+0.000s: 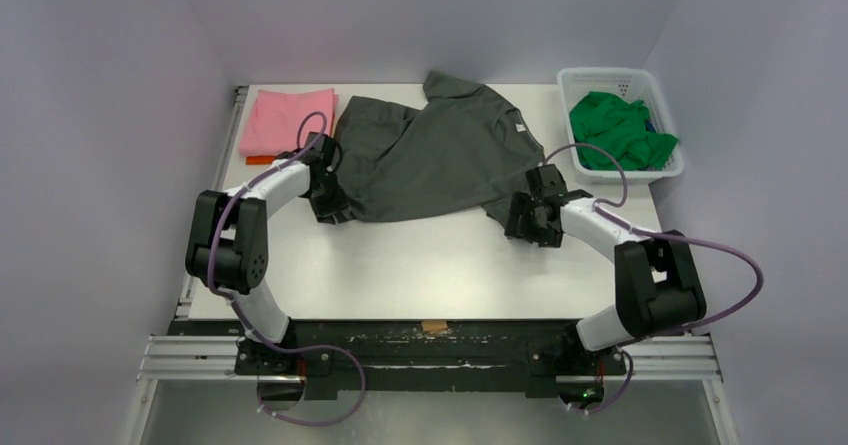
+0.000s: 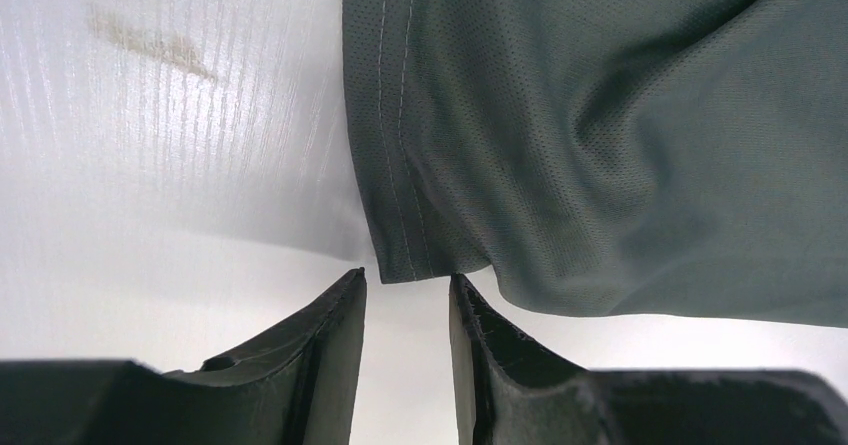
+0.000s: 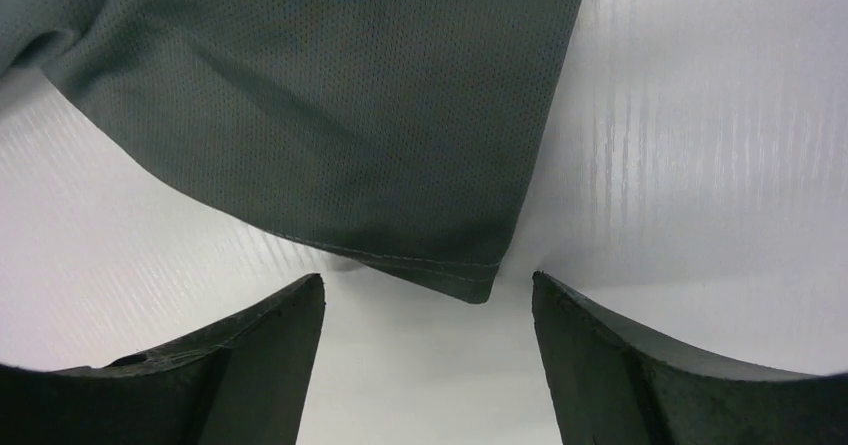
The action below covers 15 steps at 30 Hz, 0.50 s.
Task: Fold and stack the t-shirts
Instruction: Flatten out the tshirt
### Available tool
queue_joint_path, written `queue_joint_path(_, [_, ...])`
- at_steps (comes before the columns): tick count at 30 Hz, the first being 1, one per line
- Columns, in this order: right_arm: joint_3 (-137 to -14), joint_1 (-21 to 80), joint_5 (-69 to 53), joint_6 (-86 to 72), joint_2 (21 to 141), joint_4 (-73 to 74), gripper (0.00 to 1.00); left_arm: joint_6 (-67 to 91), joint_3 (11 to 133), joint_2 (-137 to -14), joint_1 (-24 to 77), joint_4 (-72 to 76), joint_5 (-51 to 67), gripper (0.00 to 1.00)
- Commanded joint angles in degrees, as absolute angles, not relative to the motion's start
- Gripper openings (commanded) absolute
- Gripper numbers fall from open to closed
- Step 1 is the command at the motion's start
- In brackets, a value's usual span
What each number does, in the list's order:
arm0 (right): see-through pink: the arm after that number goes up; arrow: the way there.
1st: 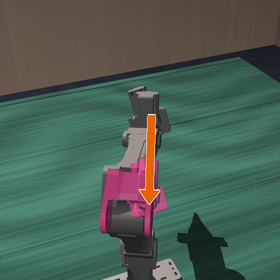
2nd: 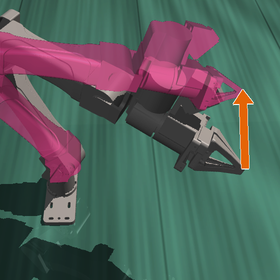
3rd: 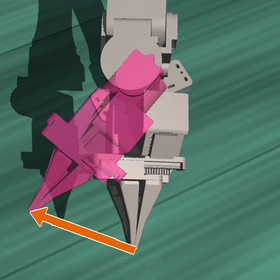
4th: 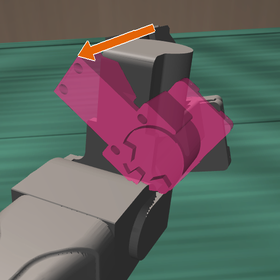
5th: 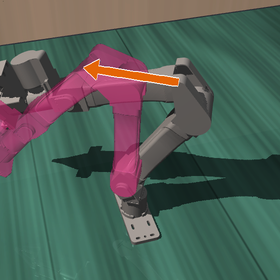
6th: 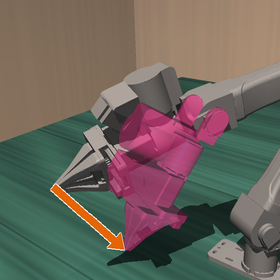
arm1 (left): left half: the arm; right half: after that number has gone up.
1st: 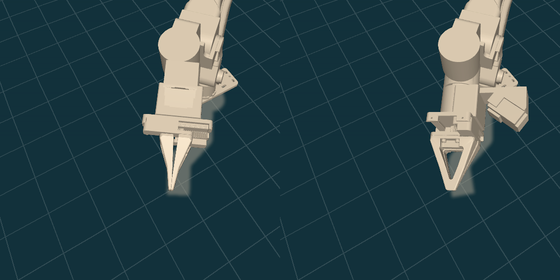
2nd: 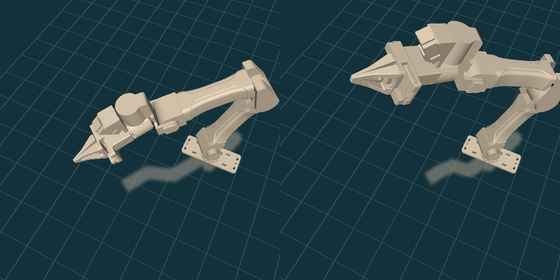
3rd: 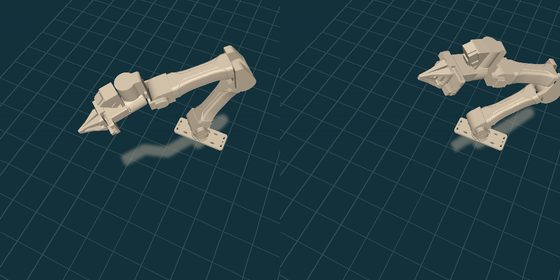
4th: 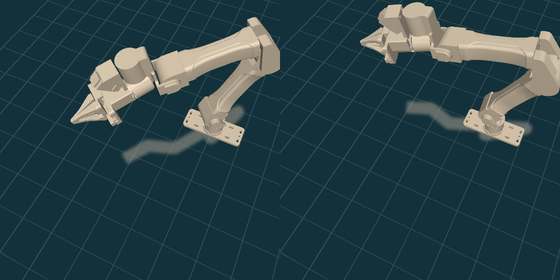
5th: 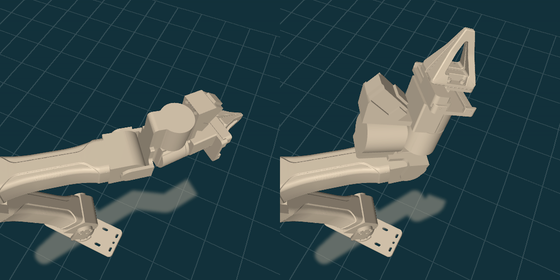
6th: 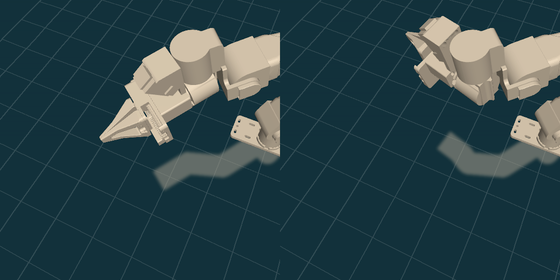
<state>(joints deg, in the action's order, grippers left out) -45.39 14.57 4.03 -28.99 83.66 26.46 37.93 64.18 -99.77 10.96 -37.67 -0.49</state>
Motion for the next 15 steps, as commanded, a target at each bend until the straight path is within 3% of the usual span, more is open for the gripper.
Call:
queue_joint_path(1, [-47.06,14.48,7.71,-30.94,85.46,24.05,0.74,37.89,65.74,-99.54,11.18,-37.84,-1.41,0.35])
queue_joint_path(6, [-47.50,14.57,8.22,-32.67,89.88,21.56,0.62,37.63,66.14,-99.80,11.25,-37.92,-1.00,0.35])
queue_joint_path(8, [-48.03,14.50,8.86,-33.17,90.42,21.07,0.48,37.72,66.03,-99.63,11.29,-37.93,-0.54,0.35])
queue_joint_path(10, [-48.28,14.43,9.49,-34.90,89.72,21.17,0.18,37.88,66.01,-99.58,11.56,-37.91,-0.28,0.35])
queue_joint_path(11, [-48.52,14.42,11.80,-35.24,88.99,21.82,0.09,37.97,65.93,-99.54,11.78,-37.64,0.86,0.34])
queue_joint_path(13, [-48.40,14.05,14.93,-35.25,86.28,24.03,0.00,38.36,65.84,-99.56,12.95,-37.28,1.74,0.34])
queue_joint_path(15, [-47.92,12.91,17.92,-34.85,82.73,26.24,0.00,38.68,65.81,-99.94,14.21,-37.05,2.50,0.33])
